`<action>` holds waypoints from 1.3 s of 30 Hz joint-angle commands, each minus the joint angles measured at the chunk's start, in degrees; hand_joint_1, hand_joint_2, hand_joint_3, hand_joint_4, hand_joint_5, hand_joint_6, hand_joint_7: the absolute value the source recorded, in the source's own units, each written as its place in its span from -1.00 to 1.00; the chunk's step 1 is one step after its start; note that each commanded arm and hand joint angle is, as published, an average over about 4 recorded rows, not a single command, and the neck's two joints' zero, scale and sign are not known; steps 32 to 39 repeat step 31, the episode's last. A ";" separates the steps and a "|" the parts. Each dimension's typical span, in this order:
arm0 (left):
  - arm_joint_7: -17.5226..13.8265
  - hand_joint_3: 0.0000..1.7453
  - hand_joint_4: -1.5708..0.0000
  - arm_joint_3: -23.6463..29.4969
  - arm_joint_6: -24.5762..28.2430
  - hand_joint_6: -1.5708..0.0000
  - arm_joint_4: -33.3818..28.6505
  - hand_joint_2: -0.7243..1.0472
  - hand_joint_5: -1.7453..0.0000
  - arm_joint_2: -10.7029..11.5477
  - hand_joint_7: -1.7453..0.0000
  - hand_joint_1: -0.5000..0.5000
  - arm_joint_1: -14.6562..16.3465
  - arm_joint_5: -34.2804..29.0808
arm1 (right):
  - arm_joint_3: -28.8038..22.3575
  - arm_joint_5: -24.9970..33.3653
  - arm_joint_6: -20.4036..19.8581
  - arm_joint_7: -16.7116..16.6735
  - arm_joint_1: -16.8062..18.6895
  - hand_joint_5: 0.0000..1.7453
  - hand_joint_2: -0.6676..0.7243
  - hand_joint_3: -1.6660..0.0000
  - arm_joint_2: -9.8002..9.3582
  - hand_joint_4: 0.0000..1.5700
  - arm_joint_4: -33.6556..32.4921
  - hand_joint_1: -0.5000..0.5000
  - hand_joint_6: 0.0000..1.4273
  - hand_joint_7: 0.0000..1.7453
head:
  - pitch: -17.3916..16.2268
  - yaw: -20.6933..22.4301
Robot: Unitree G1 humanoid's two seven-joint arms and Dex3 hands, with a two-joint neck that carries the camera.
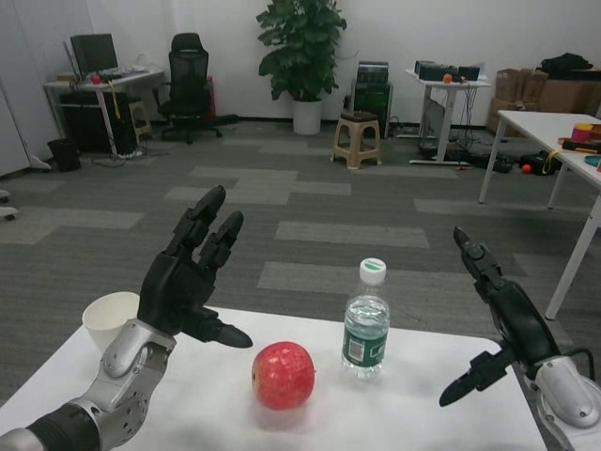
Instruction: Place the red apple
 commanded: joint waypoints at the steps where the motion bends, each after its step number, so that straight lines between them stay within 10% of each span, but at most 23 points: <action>1: 1.12 -1.00 1.00 1.79 1.49 1.00 -2.67 0.05 0.88 1.02 0.80 -1.00 -2.17 0.15 | 0.06 0.28 -0.33 -0.42 -1.23 -1.00 0.18 1.00 -0.32 -1.00 -0.25 -1.00 -1.00 -1.00 | 0.17 -0.39; 9: 2.05 -1.00 1.00 1.44 2.55 1.00 -3.86 0.40 0.88 1.42 0.80 -1.00 -4.19 0.15 | -0.03 0.37 -0.33 -0.73 -1.67 -1.00 0.18 1.00 -0.67 -1.00 -0.16 -1.00 -1.00 -1.00 | -0.23 -1.31; 39: 2.44 -1.00 1.00 0.15 2.59 1.00 -3.01 0.40 0.88 2.12 0.84 -1.00 -6.39 -1.38 | -0.12 0.81 -0.68 -0.91 -2.31 -1.00 0.18 1.00 -1.42 -1.00 -0.10 -1.00 -1.00 -1.00 | -1.32 -2.41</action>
